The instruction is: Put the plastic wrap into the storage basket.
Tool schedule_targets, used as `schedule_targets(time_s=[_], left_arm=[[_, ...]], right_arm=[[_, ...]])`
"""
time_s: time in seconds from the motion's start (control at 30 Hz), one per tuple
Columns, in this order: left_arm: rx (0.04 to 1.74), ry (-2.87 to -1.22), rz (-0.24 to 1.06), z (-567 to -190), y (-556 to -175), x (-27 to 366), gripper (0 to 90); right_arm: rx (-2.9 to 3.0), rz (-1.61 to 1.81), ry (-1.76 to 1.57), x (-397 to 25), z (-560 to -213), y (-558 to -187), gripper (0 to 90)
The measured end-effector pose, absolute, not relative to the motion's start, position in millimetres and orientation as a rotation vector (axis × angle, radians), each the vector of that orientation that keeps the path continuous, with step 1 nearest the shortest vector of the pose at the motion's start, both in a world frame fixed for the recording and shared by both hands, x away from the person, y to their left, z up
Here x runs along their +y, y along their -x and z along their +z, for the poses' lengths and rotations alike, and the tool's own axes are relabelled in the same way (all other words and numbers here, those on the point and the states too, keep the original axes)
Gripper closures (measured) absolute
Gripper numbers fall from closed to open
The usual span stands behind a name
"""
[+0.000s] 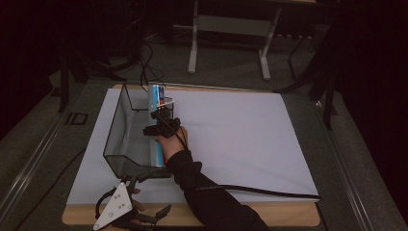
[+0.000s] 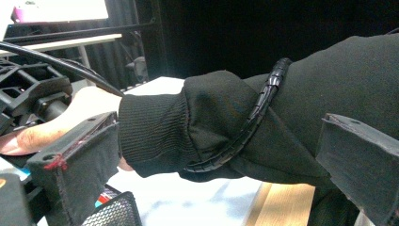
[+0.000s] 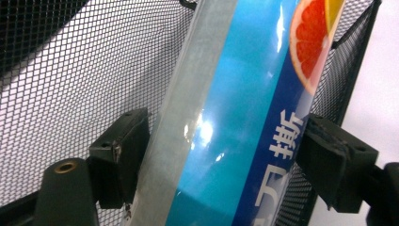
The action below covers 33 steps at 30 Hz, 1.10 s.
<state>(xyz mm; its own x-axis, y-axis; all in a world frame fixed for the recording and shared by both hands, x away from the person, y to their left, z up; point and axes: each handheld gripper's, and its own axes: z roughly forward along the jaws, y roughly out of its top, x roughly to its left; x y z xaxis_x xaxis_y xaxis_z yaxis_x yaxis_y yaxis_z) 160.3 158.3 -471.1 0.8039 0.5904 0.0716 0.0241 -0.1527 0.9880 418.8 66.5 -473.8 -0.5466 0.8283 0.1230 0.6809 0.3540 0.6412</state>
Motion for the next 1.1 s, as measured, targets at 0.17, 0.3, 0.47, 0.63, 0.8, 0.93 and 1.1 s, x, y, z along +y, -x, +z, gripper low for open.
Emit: schedule_targets(time_s=[0.17,0.3,0.47,0.63,0.8,0.93,1.1], left_arm=[[0.489,-1.67,0.531,-471,-160,158,1.3],[0.491,-1.675,0.529,-472,-161,157,1.3],[0.491,-1.674,0.529,-472,-161,157,1.2],[0.496,-1.672,0.525,-472,-162,158,1.3],[0.5,-1.674,0.523,-472,-162,157,1.3],[0.502,-1.678,0.523,-473,-163,157,1.3],[0.508,-1.684,0.519,-474,-165,155,1.2]], right_arm=[[2.403,0.94,-1.293,67,-470,-418,18.8],[2.42,0.992,-1.266,60,-462,-421,14.8],[2.443,1.018,-1.187,52,-447,-423,10.9],[2.45,1.049,-1.141,42,-436,-420,13.2],[2.437,1.027,-1.049,27,-424,-419,14.7],[2.409,1.014,-1.017,9,-416,-422,14.7],[2.367,0.988,-1.044,-19,-409,-428,15.9]])
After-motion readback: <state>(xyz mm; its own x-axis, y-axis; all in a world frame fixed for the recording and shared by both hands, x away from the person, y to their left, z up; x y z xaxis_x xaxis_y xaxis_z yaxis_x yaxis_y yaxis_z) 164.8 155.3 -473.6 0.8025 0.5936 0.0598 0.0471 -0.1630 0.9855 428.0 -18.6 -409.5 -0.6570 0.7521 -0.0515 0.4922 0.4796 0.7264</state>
